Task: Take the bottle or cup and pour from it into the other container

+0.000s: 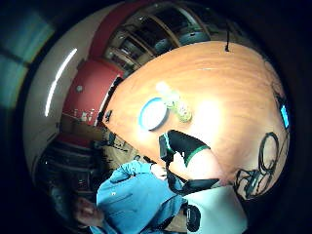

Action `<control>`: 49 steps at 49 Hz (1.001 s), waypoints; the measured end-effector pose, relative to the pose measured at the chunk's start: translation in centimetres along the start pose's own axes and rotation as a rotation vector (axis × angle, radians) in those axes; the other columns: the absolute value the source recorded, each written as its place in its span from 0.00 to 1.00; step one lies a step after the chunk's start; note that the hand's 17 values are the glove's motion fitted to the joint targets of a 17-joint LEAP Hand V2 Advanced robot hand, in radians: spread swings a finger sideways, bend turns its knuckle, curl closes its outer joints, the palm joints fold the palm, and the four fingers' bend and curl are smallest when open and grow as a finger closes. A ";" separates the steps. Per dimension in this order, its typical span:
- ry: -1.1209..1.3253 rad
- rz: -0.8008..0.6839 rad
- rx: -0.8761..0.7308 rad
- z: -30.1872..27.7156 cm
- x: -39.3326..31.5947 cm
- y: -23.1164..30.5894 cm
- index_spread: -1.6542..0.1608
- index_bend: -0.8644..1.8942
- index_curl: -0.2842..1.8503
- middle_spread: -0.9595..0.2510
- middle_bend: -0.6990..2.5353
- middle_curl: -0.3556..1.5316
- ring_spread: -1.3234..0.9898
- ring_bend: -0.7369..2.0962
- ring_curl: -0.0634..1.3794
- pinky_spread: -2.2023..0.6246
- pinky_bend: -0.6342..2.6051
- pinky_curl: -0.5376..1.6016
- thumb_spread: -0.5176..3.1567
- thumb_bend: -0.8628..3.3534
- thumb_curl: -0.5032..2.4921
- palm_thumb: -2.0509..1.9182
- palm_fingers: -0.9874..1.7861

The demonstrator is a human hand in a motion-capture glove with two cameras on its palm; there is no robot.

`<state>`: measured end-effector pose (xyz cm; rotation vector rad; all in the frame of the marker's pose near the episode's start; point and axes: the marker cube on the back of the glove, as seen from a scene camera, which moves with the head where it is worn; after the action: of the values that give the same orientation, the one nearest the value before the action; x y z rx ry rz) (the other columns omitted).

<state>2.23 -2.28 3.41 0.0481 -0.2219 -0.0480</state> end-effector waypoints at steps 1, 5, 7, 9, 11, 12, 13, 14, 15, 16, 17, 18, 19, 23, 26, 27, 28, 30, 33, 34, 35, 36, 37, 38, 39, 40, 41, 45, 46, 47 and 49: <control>-0.019 -0.002 0.007 0.5 0.0 0.0 0.74 0.37 0.22 0.83 0.28 0.32 0.63 0.40 0.19 0.86 0.36 0.35 0.41 0.20 0.27 0.65 0.42; -0.102 -0.004 0.022 2.1 -0.2 -0.5 0.74 0.37 0.22 0.83 0.28 0.33 0.63 0.40 0.20 0.86 0.36 0.35 0.41 0.20 0.27 0.65 0.42; -0.127 -0.007 0.024 2.8 -0.1 -0.8 0.74 0.37 0.22 0.83 0.28 0.33 0.63 0.40 0.20 0.86 0.36 0.35 0.40 0.20 0.27 0.65 0.42; -0.140 -0.009 0.024 3.3 0.0 -1.2 0.74 0.37 0.23 0.83 0.28 0.33 0.63 0.40 0.20 0.86 0.36 0.35 0.40 0.20 0.28 0.65 0.42; -0.153 -0.012 0.025 3.7 0.1 -1.6 0.74 0.36 0.23 0.83 0.28 0.33 0.63 0.40 0.20 0.86 0.36 0.35 0.40 0.20 0.28 0.65 0.41; -0.160 -0.012 0.028 4.0 0.1 -1.8 0.74 0.36 0.23 0.83 0.28 0.33 0.63 0.40 0.20 0.86 0.36 0.35 0.40 0.20 0.28 0.65 0.41; -0.168 -0.012 0.033 4.3 0.1 -2.0 0.74 0.36 0.23 0.83 0.28 0.34 0.63 0.40 0.21 0.86 0.36 0.35 0.40 0.20 0.28 0.65 0.41; -0.176 -0.010 0.041 4.7 -0.1 -2.1 0.74 0.37 0.23 0.83 0.28 0.34 0.63 0.41 0.21 0.86 0.36 0.35 0.40 0.20 0.28 0.65 0.41; -0.186 -0.007 0.049 5.1 -0.2 -2.1 0.74 0.36 0.23 0.83 0.28 0.34 0.63 0.41 0.21 0.86 0.36 0.35 0.40 0.20 0.28 0.65 0.41; -0.195 -0.003 0.056 5.5 -0.4 -2.1 0.74 0.36 0.23 0.83 0.28 0.34 0.63 0.41 0.21 0.86 0.36 0.36 0.40 0.20 0.28 0.65 0.41; -0.204 0.001 0.063 5.8 -0.6 -2.2 0.74 0.36 0.23 0.84 0.28 0.34 0.63 0.41 0.21 0.86 0.36 0.36 0.40 0.20 0.28 0.65 0.41; -0.212 0.004 0.069 5.9 -0.7 -2.3 0.74 0.36 0.23 0.84 0.28 0.34 0.63 0.41 0.21 0.86 0.36 0.36 0.40 0.20 0.28 0.65 0.41; -0.221 0.007 0.075 6.1 -0.7 -2.5 0.74 0.36 0.23 0.84 0.28 0.34 0.63 0.41 0.21 0.86 0.37 0.36 0.40 0.20 0.28 0.66 0.41; -0.254 0.007 0.096 7.0 -0.9 -2.8 0.75 0.36 0.23 0.84 0.28 0.34 0.63 0.41 0.22 0.86 0.37 0.36 0.40 0.20 0.29 0.66 0.40; -0.280 0.008 0.108 7.6 -0.9 -3.2 0.75 0.36 0.23 0.85 0.28 0.34 0.63 0.41 0.22 0.86 0.37 0.36 0.40 0.20 0.29 0.66 0.40; -0.291 0.009 0.112 7.7 -0.9 -3.3 0.75 0.36 0.23 0.85 0.28 0.34 0.63 0.41 0.22 0.86 0.37 0.36 0.40 0.20 0.29 0.66 0.40; -0.302 0.010 0.115 7.9 -0.9 -3.5 0.75 0.36 0.23 0.86 0.28 0.34 0.63 0.41 0.22 0.86 0.37 0.36 0.40 0.20 0.29 0.66 0.40; -0.329 0.011 0.121 8.3 -1.0 -3.7 0.75 0.36 0.23 0.86 0.28 0.35 0.63 0.41 0.22 0.86 0.38 0.36 0.40 0.20 0.29 0.66 0.40; -0.376 0.012 0.127 9.0 -1.1 -3.9 0.76 0.36 0.23 0.87 0.28 0.35 0.63 0.42 0.22 0.86 0.38 0.37 0.40 0.20 0.29 0.66 0.39; -0.393 0.013 0.128 9.2 -1.2 -3.9 0.76 0.36 0.23 0.87 0.28 0.35 0.63 0.42 0.23 0.86 0.38 0.37 0.40 0.20 0.29 0.66 0.39; -0.411 0.013 0.128 9.5 -1.2 -4.0 0.76 0.36 0.23 0.87 0.28 0.35 0.63 0.42 0.23 0.86 0.38 0.37 0.40 0.20 0.29 0.66 0.39; -0.429 0.013 0.129 9.7 -1.2 -4.1 0.76 0.36 0.23 0.87 0.27 0.35 0.63 0.42 0.23 0.86 0.38 0.37 0.40 0.20 0.29 0.66 0.39; -0.445 0.012 0.130 10.0 -1.3 -4.2 0.76 0.36 0.23 0.88 0.28 0.35 0.63 0.42 0.23 0.86 0.38 0.37 0.40 0.20 0.29 0.66 0.39; -0.459 0.012 0.132 10.3 -1.3 -4.3 0.76 0.36 0.23 0.88 0.28 0.35 0.63 0.42 0.23 0.86 0.38 0.37 0.39 0.20 0.29 0.66 0.39; -0.470 0.011 0.135 10.7 -1.4 -4.4 0.76 0.36 0.23 0.88 0.28 0.35 0.63 0.42 0.23 0.86 0.38 0.37 0.39 0.20 0.29 0.66 0.39; -0.481 0.010 0.136 11.0 -1.4 -4.4 0.76 0.36 0.23 0.88 0.28 0.35 0.63 0.42 0.23 0.86 0.38 0.37 0.39 0.20 0.29 0.66 0.39; -0.490 0.008 0.137 11.4 -1.5 -4.5 0.76 0.36 0.23 0.88 0.28 0.35 0.63 0.42 0.23 0.86 0.39 0.37 0.39 0.20 0.29 0.66 0.39; -0.530 -0.001 0.137 12.5 -1.8 -4.8 0.77 0.36 0.23 0.89 0.27 0.35 0.63 0.42 0.23 0.86 0.39 0.37 0.39 0.20 0.29 0.66 0.39; -0.540 -0.003 0.137 12.7 -1.9 -4.8 0.77 0.36 0.23 0.89 0.27 0.35 0.63 0.43 0.23 0.86 0.39 0.37 0.39 0.20 0.29 0.66 0.39; -0.550 -0.005 0.135 13.0 -2.1 -4.9 0.77 0.36 0.23 0.89 0.27 0.35 0.63 0.43 0.23 0.86 0.39 0.37 0.39 0.20 0.29 0.66 0.39; -0.568 -0.008 0.129 13.4 -2.3 -5.0 0.77 0.36 0.23 0.89 0.27 0.35 0.63 0.43 0.24 0.86 0.39 0.37 0.39 0.20 0.29 0.66 0.39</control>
<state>-3.18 -7.72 15.65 0.1639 -0.7924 -0.0546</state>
